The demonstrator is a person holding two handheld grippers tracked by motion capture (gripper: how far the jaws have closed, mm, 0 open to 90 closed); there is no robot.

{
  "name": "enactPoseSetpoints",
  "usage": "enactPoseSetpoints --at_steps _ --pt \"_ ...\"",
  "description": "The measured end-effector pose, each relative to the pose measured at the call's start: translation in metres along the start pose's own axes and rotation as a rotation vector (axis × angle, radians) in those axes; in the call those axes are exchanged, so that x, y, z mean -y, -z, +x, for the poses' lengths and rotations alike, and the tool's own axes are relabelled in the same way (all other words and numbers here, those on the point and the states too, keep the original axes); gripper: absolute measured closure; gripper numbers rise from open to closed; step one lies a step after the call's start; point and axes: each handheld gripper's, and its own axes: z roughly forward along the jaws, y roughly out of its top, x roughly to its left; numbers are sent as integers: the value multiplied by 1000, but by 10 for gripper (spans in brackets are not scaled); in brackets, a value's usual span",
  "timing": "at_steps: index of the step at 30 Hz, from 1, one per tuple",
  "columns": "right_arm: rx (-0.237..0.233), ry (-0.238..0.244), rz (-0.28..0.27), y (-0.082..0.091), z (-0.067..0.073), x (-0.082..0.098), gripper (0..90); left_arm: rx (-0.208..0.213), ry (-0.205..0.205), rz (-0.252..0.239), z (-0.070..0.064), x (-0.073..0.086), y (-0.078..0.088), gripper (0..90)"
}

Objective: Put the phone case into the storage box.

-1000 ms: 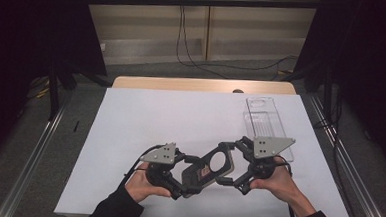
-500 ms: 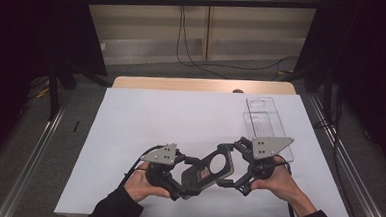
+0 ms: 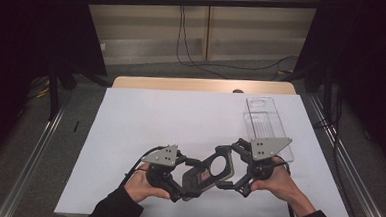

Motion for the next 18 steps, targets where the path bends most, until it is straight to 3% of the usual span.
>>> enactPoseSetpoints --at_steps 8,18 --pt "-22 2 5 -2 1 1 67 10 -5 9 0 1 -1 124" --pt "-27 -5 19 -3 0 1 93 -9 -32 29 1 1 -1 123"
